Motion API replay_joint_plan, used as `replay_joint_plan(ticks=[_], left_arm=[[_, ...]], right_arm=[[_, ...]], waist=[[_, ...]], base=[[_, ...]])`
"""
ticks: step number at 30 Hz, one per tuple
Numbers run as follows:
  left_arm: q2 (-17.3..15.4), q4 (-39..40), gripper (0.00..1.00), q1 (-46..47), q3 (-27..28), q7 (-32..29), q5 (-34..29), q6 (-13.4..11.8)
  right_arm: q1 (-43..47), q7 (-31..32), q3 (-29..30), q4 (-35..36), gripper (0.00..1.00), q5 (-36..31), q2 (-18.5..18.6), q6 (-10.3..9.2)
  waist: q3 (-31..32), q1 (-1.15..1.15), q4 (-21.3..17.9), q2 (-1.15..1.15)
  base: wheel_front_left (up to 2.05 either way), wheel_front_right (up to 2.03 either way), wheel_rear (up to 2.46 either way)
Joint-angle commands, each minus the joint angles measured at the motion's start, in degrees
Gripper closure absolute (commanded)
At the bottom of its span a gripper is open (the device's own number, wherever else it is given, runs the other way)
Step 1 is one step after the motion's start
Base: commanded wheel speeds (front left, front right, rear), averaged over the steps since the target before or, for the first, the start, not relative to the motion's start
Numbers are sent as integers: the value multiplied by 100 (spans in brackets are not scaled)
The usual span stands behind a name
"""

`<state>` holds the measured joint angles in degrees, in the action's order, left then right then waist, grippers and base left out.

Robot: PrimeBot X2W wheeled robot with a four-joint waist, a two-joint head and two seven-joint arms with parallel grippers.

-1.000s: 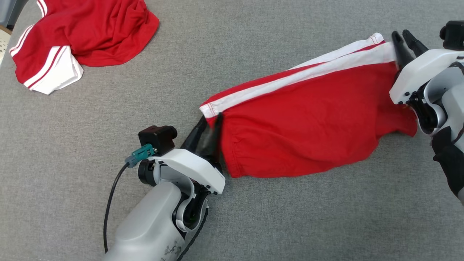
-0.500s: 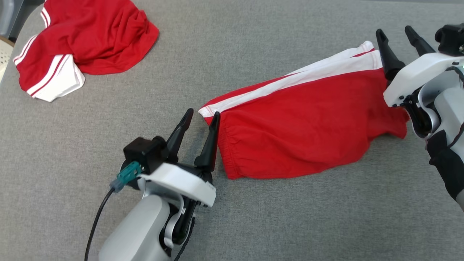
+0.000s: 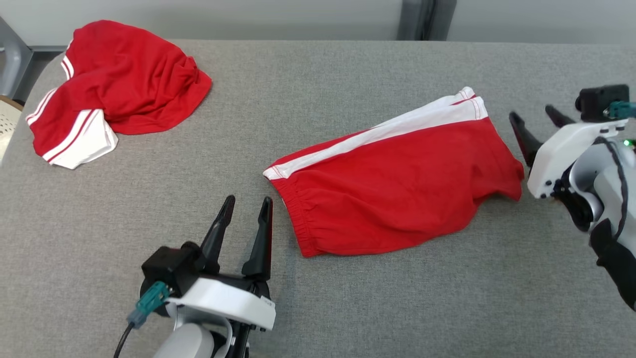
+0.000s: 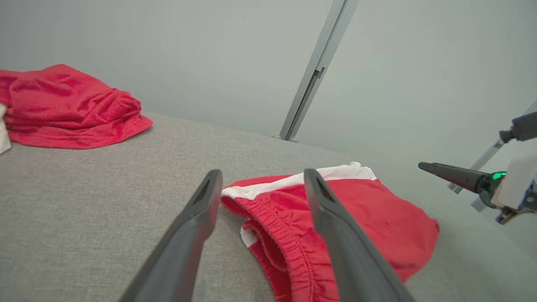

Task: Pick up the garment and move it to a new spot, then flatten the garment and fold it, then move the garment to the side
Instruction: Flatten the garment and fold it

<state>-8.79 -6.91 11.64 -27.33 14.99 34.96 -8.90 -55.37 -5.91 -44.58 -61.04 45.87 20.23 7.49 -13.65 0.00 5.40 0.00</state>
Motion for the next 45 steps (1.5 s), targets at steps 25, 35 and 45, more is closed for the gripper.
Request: replay_joint_plan(ticks=[25,35,45], left_arm=[[368,62,0,-218,401,16,-199,339],[431,23,0,-216,518,17,-280,395],[399,20,0,-178,590,17,-417,465]], right_arm=[[-470,2308,-284,-1024,0,635,291,1],[-379,2681,-394,-830,100,793,306,-1],[-240,2194,-351,-414,100,1049,301,0]], waist=[[-361,0,943,0],[-395,0,834,0],[-226,0,437,0]], base=[[0,0,0],[0,0,0],[0,0,0]])
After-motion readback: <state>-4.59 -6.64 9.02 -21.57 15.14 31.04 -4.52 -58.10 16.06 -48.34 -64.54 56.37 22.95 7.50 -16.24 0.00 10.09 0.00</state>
